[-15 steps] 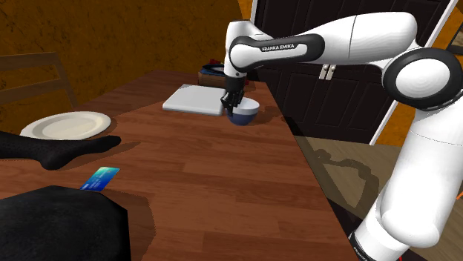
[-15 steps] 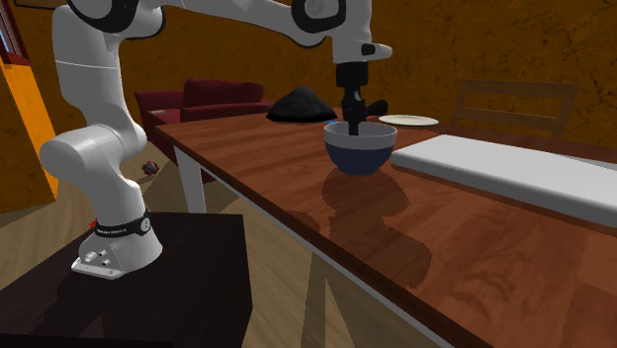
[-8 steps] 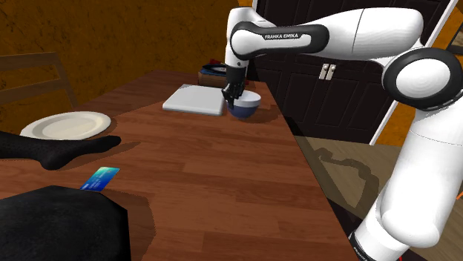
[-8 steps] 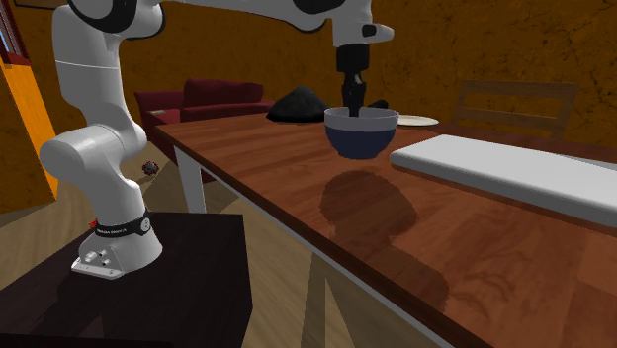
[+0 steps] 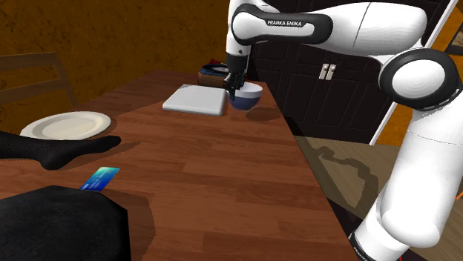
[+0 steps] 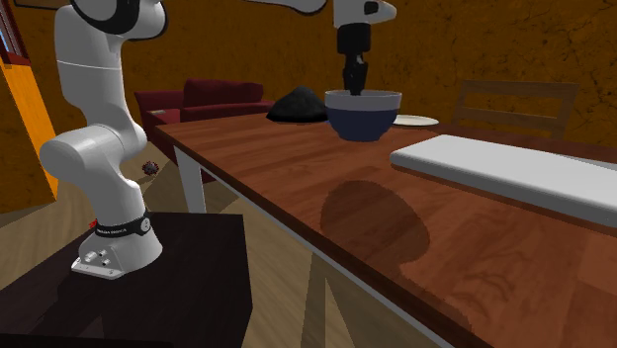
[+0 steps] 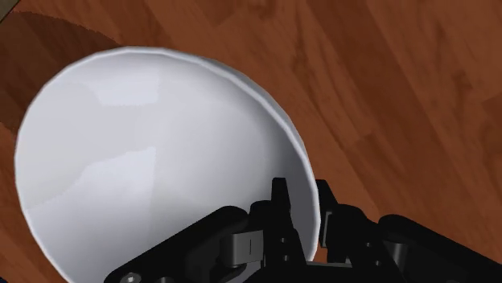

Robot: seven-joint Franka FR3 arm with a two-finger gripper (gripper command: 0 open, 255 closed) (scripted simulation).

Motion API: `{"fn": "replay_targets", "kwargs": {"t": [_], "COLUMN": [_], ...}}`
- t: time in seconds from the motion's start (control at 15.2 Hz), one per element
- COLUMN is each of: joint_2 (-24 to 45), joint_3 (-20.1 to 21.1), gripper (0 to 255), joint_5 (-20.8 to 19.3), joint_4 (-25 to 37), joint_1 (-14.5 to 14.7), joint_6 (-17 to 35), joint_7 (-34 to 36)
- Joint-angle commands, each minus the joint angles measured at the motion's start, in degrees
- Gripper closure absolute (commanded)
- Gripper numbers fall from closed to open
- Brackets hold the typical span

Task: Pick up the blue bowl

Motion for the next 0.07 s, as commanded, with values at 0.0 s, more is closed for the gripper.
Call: {"fn": "replay_targets", "kwargs": {"t": [0.0], "joint_2": [0.19], "joint_3": [0.02], "gripper": [255], "joint_5": [-0.03], "joint_4": [0.70], "joint_1": [0.05], "joint_6": [-0.52], "joint_7": [0.00]}}
